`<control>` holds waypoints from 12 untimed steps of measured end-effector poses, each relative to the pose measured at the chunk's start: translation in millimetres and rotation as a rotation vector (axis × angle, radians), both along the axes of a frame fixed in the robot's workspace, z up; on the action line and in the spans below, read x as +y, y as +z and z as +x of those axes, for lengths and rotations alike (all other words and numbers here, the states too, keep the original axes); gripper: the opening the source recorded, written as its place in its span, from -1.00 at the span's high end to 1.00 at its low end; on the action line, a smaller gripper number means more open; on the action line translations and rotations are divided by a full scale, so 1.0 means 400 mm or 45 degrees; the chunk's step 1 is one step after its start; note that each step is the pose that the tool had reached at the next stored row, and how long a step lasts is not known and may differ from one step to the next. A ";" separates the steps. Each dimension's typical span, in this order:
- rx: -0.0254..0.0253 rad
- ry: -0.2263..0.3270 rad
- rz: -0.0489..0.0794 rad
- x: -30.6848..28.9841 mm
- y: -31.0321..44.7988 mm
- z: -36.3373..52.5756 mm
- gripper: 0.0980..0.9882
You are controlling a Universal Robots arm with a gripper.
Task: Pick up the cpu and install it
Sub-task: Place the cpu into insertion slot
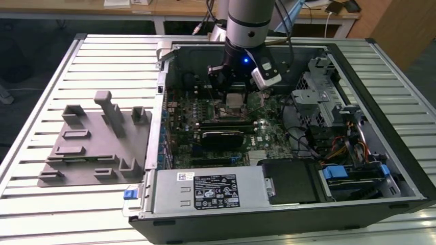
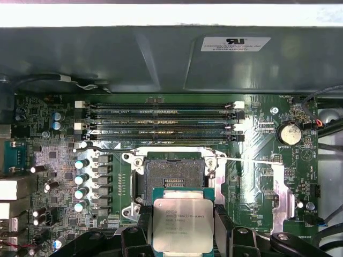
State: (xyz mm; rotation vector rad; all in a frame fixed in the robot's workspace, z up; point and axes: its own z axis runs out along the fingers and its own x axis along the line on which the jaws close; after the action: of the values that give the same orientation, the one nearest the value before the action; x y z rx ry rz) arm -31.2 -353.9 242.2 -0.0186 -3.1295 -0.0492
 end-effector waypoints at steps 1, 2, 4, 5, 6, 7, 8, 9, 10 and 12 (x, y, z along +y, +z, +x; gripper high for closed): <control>-0.0001 0.000 0.000 0.000 0.000 0.000 0.00; 0.0000 -0.005 0.000 0.000 0.000 0.000 0.00; 0.0000 -0.045 0.000 0.000 -0.001 0.000 0.00; 0.0000 -0.068 0.000 0.000 -0.001 0.000 0.00; 0.0000 -0.091 0.000 0.000 -0.001 0.000 0.00; 0.0000 -0.114 0.000 0.000 -0.002 0.000 0.00; -0.0001 -0.139 0.000 0.000 -0.002 0.000 0.00; 0.0000 -0.161 0.000 0.000 -0.002 0.000 0.00; 0.0000 -0.183 0.000 0.000 -0.003 0.000 0.00; 0.0000 -0.229 0.000 0.000 -0.003 0.000 0.00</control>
State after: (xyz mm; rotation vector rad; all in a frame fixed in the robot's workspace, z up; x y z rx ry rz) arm -31.2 -353.9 240.9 -0.3002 -3.1180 -0.0509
